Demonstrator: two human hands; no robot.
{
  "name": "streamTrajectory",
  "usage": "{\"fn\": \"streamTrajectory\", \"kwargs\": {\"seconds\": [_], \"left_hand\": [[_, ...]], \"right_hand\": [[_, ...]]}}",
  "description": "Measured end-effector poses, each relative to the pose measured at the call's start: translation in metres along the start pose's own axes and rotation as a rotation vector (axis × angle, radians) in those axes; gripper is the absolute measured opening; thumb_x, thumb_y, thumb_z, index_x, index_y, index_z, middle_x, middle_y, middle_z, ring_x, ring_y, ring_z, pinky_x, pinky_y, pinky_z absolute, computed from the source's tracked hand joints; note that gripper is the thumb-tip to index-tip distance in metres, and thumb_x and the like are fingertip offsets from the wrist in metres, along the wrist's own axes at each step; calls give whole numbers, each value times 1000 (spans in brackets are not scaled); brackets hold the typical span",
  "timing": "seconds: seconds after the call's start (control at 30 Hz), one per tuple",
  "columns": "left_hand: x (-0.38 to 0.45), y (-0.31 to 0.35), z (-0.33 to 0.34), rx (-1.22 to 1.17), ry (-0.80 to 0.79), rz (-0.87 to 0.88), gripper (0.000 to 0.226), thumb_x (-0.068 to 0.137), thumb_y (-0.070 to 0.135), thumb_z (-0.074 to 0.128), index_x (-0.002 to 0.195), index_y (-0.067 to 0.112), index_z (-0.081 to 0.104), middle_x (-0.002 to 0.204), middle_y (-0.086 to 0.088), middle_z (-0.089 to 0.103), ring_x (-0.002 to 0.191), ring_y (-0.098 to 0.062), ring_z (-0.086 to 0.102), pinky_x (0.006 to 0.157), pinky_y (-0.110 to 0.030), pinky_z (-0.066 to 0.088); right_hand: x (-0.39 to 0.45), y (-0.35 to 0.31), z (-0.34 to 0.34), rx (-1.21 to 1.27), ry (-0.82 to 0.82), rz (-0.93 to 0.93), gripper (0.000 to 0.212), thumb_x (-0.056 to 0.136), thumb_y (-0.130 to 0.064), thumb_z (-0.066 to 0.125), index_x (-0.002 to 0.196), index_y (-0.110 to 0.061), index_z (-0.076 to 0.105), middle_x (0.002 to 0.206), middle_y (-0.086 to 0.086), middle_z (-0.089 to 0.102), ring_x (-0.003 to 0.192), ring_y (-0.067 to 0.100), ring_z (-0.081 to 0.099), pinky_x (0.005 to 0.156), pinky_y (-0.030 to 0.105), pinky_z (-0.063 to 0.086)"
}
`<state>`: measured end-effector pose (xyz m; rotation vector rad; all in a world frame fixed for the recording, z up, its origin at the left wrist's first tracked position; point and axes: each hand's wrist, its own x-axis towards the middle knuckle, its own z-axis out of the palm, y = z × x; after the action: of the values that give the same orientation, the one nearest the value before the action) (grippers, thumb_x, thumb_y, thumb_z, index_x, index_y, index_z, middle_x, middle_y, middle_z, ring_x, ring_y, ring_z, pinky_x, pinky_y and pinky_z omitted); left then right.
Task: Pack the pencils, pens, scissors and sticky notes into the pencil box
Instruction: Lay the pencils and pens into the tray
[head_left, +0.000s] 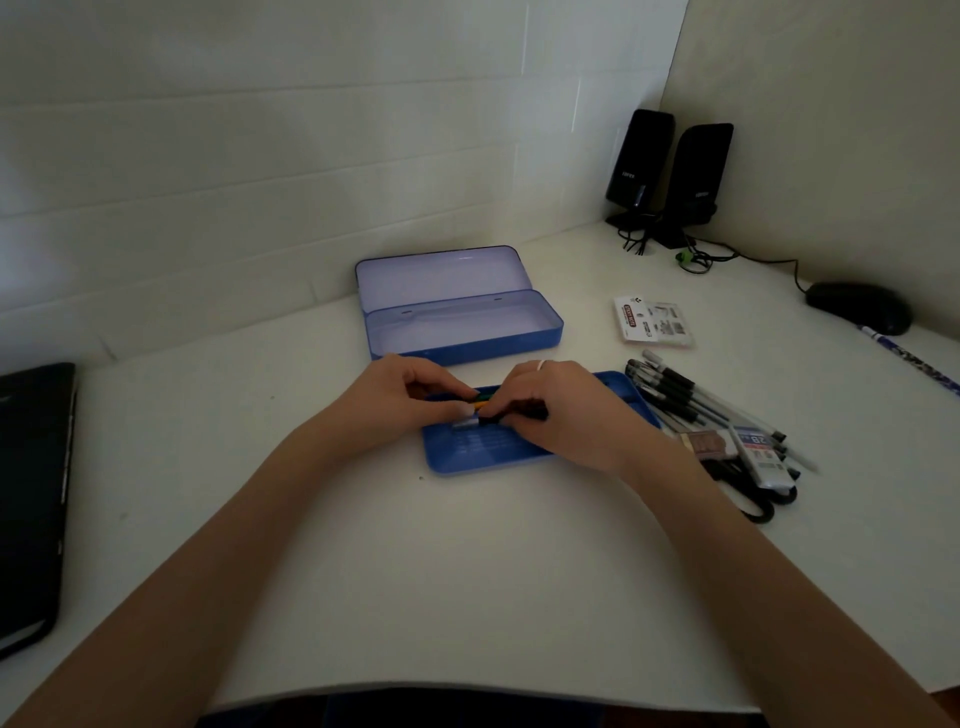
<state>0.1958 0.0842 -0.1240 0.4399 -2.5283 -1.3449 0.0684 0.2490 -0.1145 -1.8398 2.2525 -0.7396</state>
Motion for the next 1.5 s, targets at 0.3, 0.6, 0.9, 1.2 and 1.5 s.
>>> {"fn": "streamTrajectory", "kwargs": {"seconds": [0.3, 0.6, 0.9, 1.2, 1.5], "left_hand": [[-1, 1, 1, 42, -2, 53, 25, 71, 15, 77, 87, 33, 73, 93, 5, 71, 84, -3, 63, 71, -8, 44], [1, -3, 1, 38, 24, 20, 24, 74, 12, 74, 91, 31, 74, 95, -1, 70, 90, -23, 62, 81, -33, 50], [1, -3, -1, 40, 1, 3, 28, 76, 8, 71, 94, 28, 74, 97, 0, 70, 92, -20, 64, 85, -31, 51], [0, -2, -2, 47, -1, -15, 28, 76, 9, 70, 95, 29, 74, 94, 3, 70, 90, -19, 64, 81, -25, 50], [0, -1, -2, 57, -1, -8, 28, 76, 9, 70, 94, 29, 73, 94, 3, 70, 90, -24, 63, 79, -25, 51]], "right_hand": [[6, -9, 9, -45, 54, -2, 22, 87, -12, 59, 102, -22, 71, 104, -2, 67, 97, 17, 56, 85, 32, 47], [-9, 33, -33, -283, 448, 387, 20, 88, -21, 58, 104, -26, 69, 113, -2, 64, 101, 18, 57, 90, 39, 44], [-34, 82, -51, -191, 457, 1002, 25, 89, -18, 51, 108, -19, 67, 114, 11, 64, 106, 31, 57, 94, 40, 38], [-33, 79, -50, -40, 428, 972, 13, 85, -29, 60, 92, -23, 70, 103, 10, 66, 100, 29, 57, 91, 44, 45], [-28, 98, -48, 58, 344, 1038, 31, 82, -35, 62, 96, -7, 67, 98, 17, 66, 96, 35, 59, 86, 43, 50]]}}
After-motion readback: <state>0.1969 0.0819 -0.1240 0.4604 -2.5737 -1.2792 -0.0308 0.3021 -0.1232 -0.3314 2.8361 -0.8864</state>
